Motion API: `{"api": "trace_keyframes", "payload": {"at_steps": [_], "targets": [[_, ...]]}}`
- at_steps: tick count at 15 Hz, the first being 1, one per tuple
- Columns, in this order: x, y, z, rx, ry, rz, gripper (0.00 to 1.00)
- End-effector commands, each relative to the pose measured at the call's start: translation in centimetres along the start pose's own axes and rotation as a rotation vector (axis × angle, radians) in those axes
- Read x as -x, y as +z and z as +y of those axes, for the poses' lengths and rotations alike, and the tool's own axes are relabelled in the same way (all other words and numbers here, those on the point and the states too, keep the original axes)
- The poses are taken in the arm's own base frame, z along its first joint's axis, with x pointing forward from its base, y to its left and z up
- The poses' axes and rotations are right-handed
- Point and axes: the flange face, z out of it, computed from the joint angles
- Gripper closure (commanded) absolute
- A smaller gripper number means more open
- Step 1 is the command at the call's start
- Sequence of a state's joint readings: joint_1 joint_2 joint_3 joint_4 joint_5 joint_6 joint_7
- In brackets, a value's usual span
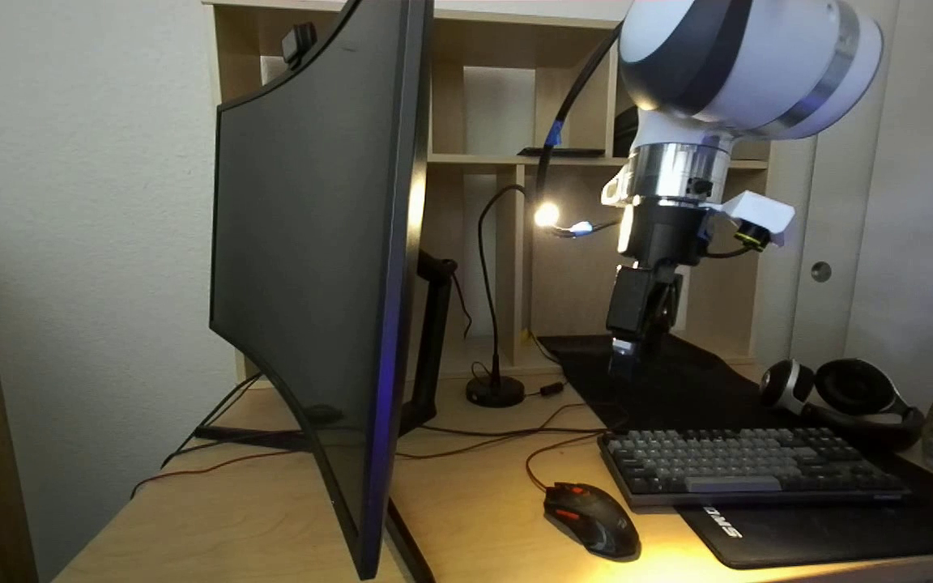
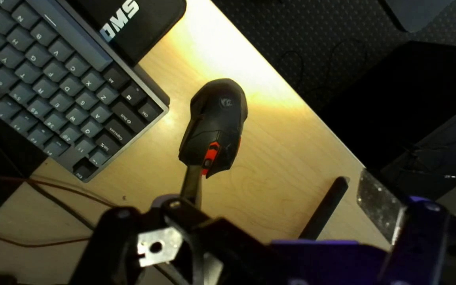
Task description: Move the black mouse backwards
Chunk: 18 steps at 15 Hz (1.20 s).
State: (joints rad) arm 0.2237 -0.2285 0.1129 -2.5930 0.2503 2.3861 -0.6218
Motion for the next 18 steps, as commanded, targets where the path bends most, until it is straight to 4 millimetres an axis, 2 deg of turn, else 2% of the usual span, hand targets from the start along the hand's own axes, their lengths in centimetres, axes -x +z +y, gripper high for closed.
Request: {"api": "trace_keyframes", "payload": {"at_steps": [1,2,17,18], "targets": [[0.0,0.6,-0.6,-0.069,0.031,0.058,0.0],[-0.2,0.0,-0.4,-0.035,0.025,0.023,0.0],[-0.3,0.1,-0.7,-0.063,0.038,0.041,0.0],[-0.2,2.7,-0.5,-0.018,0.067,0.032,0.0]]}}
